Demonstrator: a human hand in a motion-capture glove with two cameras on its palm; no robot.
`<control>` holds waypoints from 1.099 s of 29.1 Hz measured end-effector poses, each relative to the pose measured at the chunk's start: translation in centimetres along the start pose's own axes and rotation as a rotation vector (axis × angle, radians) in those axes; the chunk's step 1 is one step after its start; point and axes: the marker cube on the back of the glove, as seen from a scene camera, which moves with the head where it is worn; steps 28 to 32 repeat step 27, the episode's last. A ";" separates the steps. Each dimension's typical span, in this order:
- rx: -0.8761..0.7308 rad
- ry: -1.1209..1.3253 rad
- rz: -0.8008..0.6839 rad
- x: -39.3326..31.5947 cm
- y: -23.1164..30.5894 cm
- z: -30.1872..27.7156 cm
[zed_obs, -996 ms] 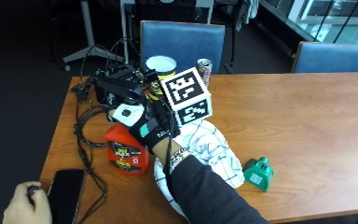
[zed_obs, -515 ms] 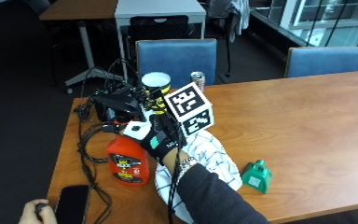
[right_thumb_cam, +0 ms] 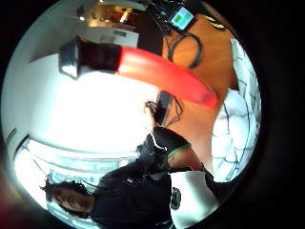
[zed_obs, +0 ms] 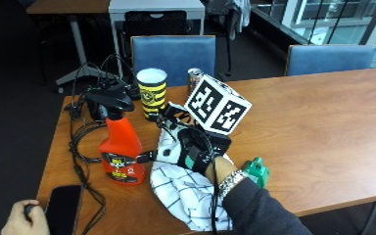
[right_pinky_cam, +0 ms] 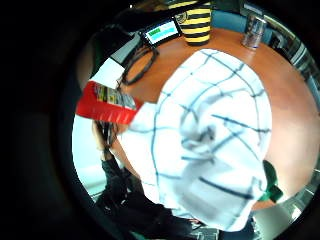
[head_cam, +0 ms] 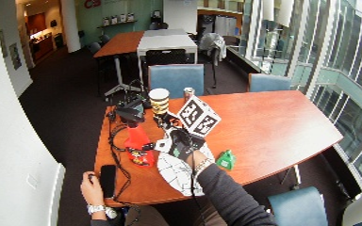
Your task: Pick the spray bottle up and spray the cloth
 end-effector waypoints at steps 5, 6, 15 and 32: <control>-0.041 0.234 -0.009 0.0 4.2 -0.6; -0.049 0.278 -0.012 -0.2 5.2 -0.7; -0.057 0.479 -0.120 -3.5 10.7 -0.4; -0.053 0.455 -0.150 -4.5 13.1 0.1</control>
